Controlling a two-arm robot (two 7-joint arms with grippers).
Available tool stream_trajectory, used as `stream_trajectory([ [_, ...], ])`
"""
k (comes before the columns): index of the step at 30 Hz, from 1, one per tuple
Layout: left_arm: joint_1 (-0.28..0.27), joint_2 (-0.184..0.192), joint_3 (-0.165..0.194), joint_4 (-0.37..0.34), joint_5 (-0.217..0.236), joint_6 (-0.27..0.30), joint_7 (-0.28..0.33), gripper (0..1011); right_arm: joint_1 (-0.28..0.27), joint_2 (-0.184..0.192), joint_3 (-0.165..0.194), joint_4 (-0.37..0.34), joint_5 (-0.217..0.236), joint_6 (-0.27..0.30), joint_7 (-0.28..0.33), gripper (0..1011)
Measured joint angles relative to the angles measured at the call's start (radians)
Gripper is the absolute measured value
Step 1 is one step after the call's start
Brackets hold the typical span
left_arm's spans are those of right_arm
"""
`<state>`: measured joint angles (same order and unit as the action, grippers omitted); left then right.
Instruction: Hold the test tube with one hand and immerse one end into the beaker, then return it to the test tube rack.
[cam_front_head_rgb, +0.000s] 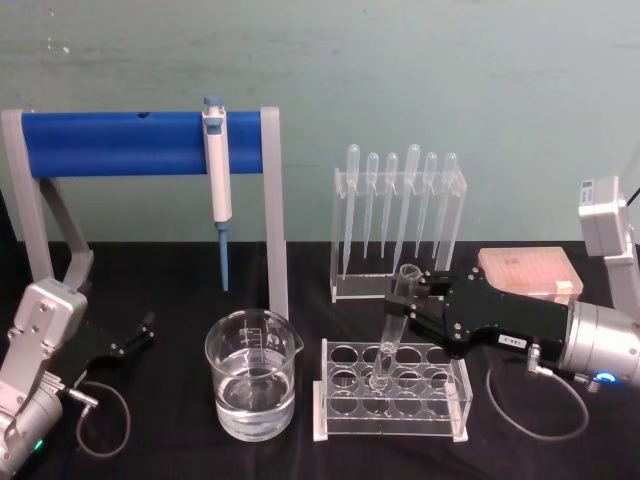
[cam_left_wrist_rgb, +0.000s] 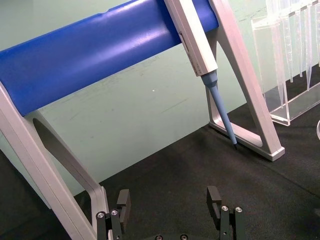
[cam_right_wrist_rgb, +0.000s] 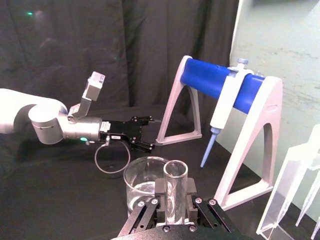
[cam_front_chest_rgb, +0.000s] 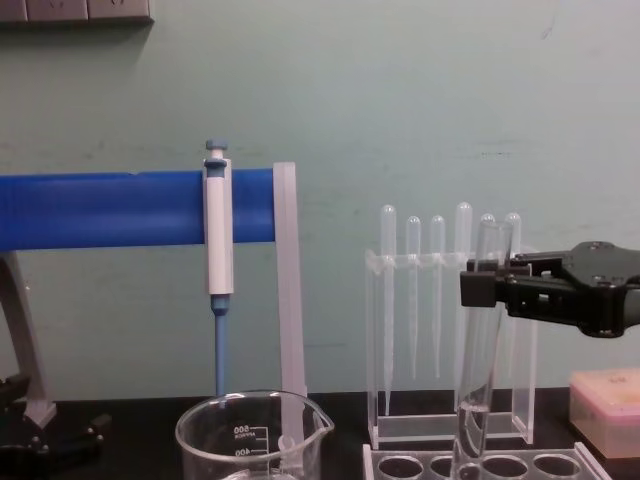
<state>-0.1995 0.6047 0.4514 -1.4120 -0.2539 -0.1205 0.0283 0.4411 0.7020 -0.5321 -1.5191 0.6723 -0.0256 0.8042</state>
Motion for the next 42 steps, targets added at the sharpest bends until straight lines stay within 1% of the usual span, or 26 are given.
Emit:
stream_trajectory([
  [11,0.0,0.0,0.0,0.0,0.0,0.0,0.0,1000,0.002,-0.017,0.0,0.038,-0.014,-0.014,0.01,235],
  [31,0.0,0.0,0.0,0.0,0.0,0.0,0.0,1000,-0.009,-0.05,-0.02,0.093,-0.054,-0.039,0.021,235],
  [42,0.0,0.0,0.0,0.0,0.0,0.0,0.0,1000,-0.013,-0.063,-0.024,0.111,-0.067,-0.046,0.023,235],
])
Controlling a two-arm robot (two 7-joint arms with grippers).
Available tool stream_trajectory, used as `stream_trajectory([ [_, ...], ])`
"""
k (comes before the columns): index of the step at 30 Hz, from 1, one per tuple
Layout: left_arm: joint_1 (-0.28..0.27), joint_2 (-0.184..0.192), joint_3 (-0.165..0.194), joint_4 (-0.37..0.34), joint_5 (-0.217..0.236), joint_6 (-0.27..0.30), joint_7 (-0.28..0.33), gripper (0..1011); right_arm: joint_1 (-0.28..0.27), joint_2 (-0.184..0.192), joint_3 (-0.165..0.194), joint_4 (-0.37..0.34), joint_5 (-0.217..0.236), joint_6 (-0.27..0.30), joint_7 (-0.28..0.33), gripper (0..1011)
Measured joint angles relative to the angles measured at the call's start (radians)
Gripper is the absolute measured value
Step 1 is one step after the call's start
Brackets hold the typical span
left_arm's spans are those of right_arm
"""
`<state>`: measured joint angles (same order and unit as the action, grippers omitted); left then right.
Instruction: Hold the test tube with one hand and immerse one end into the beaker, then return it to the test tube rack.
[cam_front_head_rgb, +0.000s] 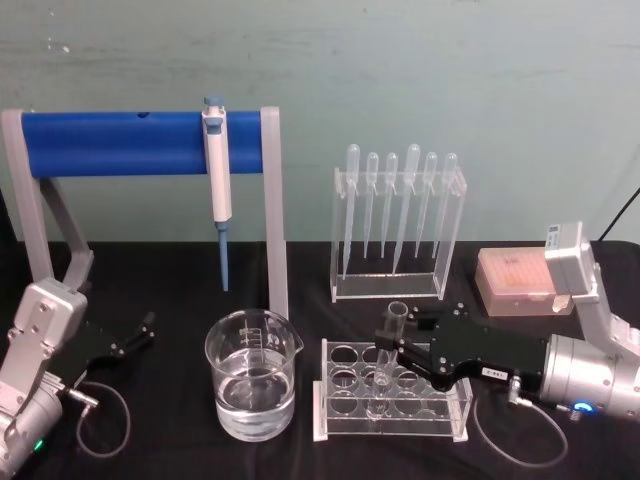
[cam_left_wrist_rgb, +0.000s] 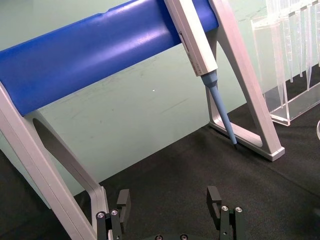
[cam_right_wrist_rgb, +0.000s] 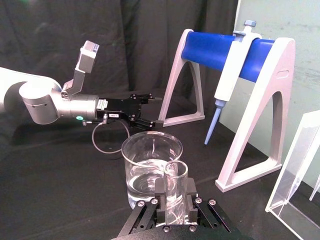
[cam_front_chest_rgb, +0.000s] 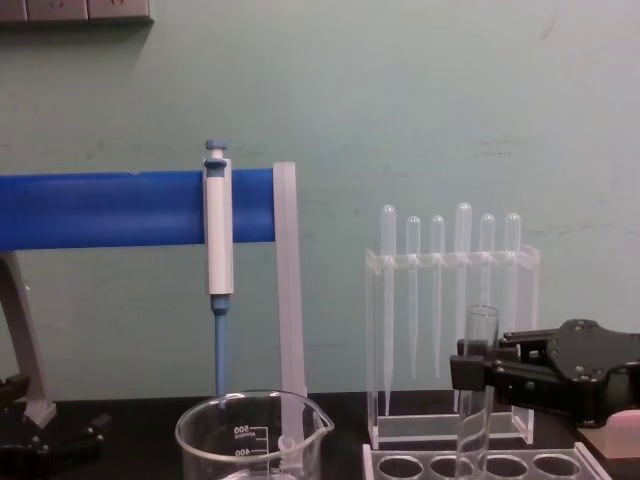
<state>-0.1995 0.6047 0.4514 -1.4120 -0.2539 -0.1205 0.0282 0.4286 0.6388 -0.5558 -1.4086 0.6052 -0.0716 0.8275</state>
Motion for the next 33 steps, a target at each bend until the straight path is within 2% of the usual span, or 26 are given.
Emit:
stream_trajectory([
  [12,0.0,0.0,0.0,0.0,0.0,0.0,0.0,1000,-0.001,-0.001,0.001,0.001,-0.001,0.0,-0.001,235],
  [15,0.0,0.0,0.0,0.0,0.0,0.0,0.0,1000,-0.001,-0.001,0.001,0.0,0.0,0.0,-0.001,273],
  [20,0.0,0.0,0.0,0.0,0.0,0.0,0.0,1000,0.0,0.0,0.001,0.0,0.0,0.0,-0.001,429],
  [21,0.0,0.0,0.0,0.0,0.0,0.0,0.0,1000,0.0,0.0,0.001,0.0,0.0,0.0,-0.001,429],
  [22,0.0,0.0,0.0,0.0,0.0,0.0,0.0,1000,0.0,0.0,0.001,-0.001,0.0,0.0,-0.001,488],
  [28,0.0,0.0,0.0,0.0,0.0,0.0,0.0,1000,0.0,0.0,0.001,-0.001,0.001,0.0,-0.001,661],
  [29,0.0,0.0,0.0,0.0,0.0,0.0,0.0,1000,0.0,0.0,0.001,-0.001,0.001,0.0,-0.001,718],
  [30,0.0,0.0,0.0,0.0,0.0,0.0,0.0,1000,0.0,0.0,0.001,-0.001,0.001,0.0,-0.001,718],
  [33,0.0,0.0,0.0,0.0,0.0,0.0,0.0,1000,0.0,0.001,0.001,-0.001,0.001,0.001,-0.001,838],
])
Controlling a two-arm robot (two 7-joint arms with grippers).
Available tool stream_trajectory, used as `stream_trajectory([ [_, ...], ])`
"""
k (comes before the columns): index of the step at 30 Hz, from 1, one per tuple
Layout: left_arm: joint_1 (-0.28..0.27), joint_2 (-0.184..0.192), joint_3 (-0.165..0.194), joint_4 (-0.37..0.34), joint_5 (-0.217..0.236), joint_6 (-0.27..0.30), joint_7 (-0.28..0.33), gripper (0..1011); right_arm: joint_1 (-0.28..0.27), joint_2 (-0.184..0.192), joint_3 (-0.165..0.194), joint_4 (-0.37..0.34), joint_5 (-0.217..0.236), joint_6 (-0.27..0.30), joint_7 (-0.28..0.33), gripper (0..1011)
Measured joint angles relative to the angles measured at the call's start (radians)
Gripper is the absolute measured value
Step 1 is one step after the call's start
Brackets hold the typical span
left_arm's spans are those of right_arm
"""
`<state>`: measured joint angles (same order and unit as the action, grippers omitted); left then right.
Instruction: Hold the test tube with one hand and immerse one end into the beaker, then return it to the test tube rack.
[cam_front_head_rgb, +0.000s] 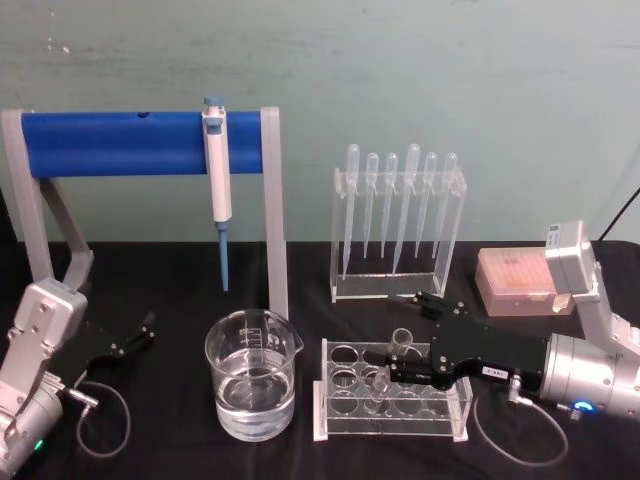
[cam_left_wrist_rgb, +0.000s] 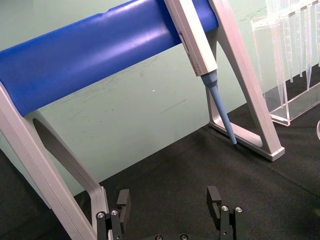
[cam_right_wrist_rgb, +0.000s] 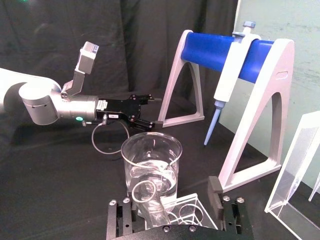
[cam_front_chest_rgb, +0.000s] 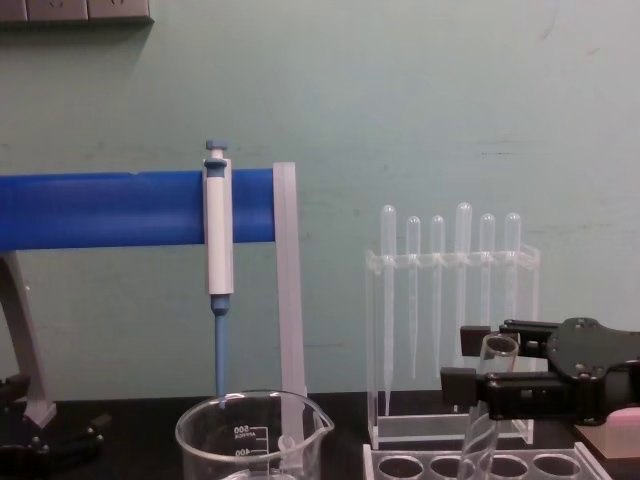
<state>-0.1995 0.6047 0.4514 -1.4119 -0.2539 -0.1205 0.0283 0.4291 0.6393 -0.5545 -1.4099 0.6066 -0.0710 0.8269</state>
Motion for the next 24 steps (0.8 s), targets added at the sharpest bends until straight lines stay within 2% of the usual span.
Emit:
stream_trajectory([
  [6,0.0,0.0,0.0,0.0,0.0,0.0,0.0,1000,-0.001,0.0,0.001,-0.001,0.002,-0.004,0.0,997],
  [15,0.0,0.0,0.0,0.0,0.0,0.0,0.0,1000,-0.023,0.0,0.028,-0.037,0.033,-0.049,0.018,1000],
  [20,0.0,0.0,0.0,0.0,0.0,0.0,0.0,1000,-0.049,0.008,0.059,-0.087,0.063,-0.07,0.015,1000],
  [24,0.0,0.0,0.0,0.0,0.0,0.0,0.0,1000,-0.074,0.008,0.092,-0.116,0.085,-0.085,-0.019,1000],
])
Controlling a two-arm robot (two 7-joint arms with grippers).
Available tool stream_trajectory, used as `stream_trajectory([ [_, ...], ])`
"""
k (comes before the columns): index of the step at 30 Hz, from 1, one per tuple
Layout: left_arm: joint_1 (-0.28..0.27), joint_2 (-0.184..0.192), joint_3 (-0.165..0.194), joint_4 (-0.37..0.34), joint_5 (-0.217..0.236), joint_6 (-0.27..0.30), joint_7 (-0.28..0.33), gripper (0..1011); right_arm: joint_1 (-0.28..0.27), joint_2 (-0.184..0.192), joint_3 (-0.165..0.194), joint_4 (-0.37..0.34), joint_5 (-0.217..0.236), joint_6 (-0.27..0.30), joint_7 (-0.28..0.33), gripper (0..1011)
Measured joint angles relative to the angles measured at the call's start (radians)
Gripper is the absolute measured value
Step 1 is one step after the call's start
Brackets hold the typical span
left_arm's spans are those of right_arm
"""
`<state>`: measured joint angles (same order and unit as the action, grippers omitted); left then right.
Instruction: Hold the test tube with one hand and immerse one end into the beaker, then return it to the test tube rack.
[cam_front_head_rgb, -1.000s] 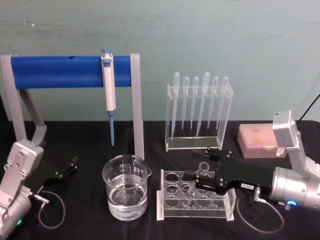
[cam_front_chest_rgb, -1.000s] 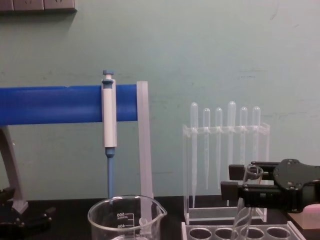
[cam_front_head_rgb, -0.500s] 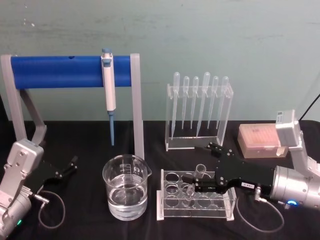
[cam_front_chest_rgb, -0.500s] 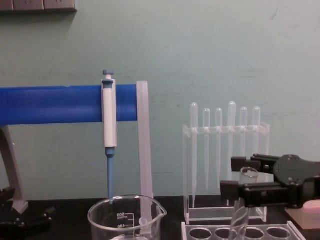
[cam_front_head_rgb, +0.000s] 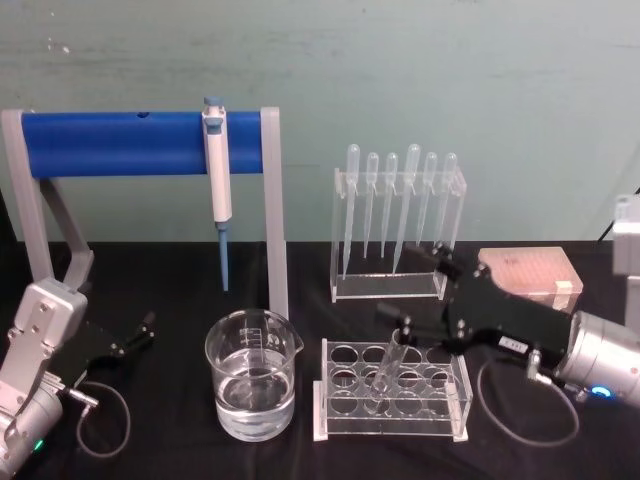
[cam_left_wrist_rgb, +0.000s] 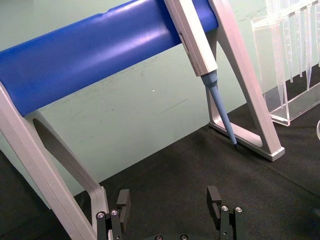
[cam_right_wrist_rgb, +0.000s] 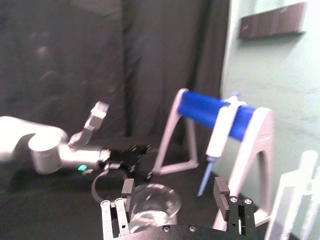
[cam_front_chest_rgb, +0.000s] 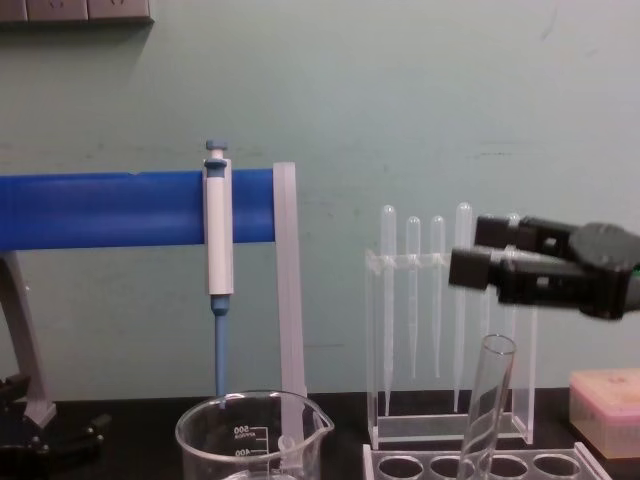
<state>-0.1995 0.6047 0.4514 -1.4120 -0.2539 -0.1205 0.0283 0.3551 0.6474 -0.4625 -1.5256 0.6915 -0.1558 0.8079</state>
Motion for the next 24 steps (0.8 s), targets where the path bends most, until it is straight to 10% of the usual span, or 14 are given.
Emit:
stream_trajectory([
  [10,0.0,0.0,0.0,0.0,0.0,0.0,0.0,1000,-0.057,-0.057,0.087,0.017,-0.035,0.04,-0.282,1002],
  [17,0.0,0.0,0.0,0.0,0.0,0.0,0.0,1000,-0.071,-0.151,0.113,0.1,-0.185,0.114,-0.633,1002],
  [24,0.0,0.0,0.0,0.0,0.0,0.0,0.0,1000,-0.068,-0.236,0.122,0.187,-0.281,0.106,-0.808,1002],
])
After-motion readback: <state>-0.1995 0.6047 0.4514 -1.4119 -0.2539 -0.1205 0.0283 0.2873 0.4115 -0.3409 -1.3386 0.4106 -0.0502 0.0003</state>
